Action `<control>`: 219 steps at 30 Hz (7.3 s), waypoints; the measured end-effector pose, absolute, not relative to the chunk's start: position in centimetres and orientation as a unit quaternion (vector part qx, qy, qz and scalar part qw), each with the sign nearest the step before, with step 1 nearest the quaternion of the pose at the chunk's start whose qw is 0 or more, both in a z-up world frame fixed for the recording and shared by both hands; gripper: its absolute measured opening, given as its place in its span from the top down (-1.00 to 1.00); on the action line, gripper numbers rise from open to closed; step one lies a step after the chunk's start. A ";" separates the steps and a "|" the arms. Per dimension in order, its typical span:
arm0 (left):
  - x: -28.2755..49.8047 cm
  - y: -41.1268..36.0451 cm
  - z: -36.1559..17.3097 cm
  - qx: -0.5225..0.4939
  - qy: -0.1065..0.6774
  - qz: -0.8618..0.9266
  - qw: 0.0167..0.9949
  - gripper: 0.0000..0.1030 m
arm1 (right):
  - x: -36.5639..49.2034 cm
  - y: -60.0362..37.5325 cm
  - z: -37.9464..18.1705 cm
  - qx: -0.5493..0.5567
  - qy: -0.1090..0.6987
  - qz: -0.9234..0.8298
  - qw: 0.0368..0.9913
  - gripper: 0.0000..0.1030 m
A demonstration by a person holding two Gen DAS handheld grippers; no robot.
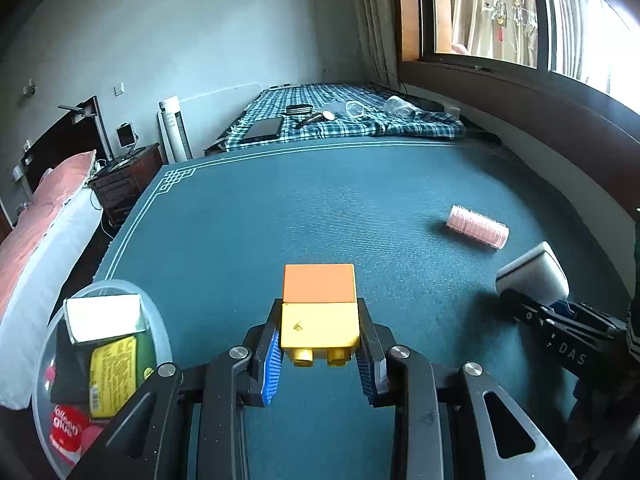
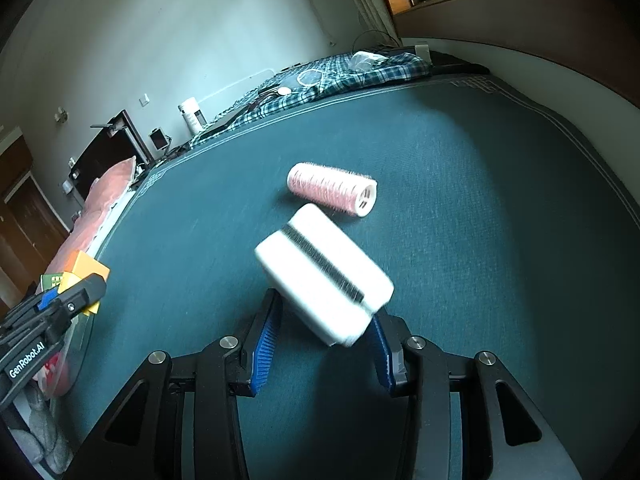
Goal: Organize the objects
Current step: 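Carry foam block with right tool while left tool carries brick over bowl, then open left tool dropping brick into bowl while right tool releases foam block, then move right tool to a pink hair roller and grasp it, then grasp second pink hair roller with left tool while right tool holds first roller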
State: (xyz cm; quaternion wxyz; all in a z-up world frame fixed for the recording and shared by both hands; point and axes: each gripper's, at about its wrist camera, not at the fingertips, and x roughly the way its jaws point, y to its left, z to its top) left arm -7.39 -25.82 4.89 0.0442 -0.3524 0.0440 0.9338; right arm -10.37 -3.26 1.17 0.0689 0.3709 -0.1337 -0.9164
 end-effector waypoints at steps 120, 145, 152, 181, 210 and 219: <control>1.8 -46.6 7.2 -0.314 -0.086 0.943 -0.064 -0.81 | -4.2 -23.3 5.6 0.369 -0.096 -0.895 0.232 -0.16; 0.3 -33.2 7.3 -0.333 -0.023 0.942 0.034 -0.85 | 1.1 -3.5 4.2 0.348 -0.171 -0.921 0.047 -0.18; -1.1 -28.2 7.5 -0.336 0.009 0.939 0.071 -0.85 | 3.8 2.6 4.7 0.320 -0.181 -0.929 -0.032 -0.18; -9.0 -15.8 4.4 -0.354 0.069 0.921 0.145 -0.85 | 2.3 11.3 1.4 0.370 -0.179 -0.905 -0.108 0.46; -19.0 -9.6 0.7 -0.382 0.153 0.896 0.166 -0.85 | -1.1 7.8 0.7 0.366 -0.187 -0.912 0.001 0.46; -19.1 -9.9 0.6 -0.388 0.133 0.890 0.198 -0.47 | -1.1 7.7 0.7 0.366 -0.184 -0.912 -0.001 0.45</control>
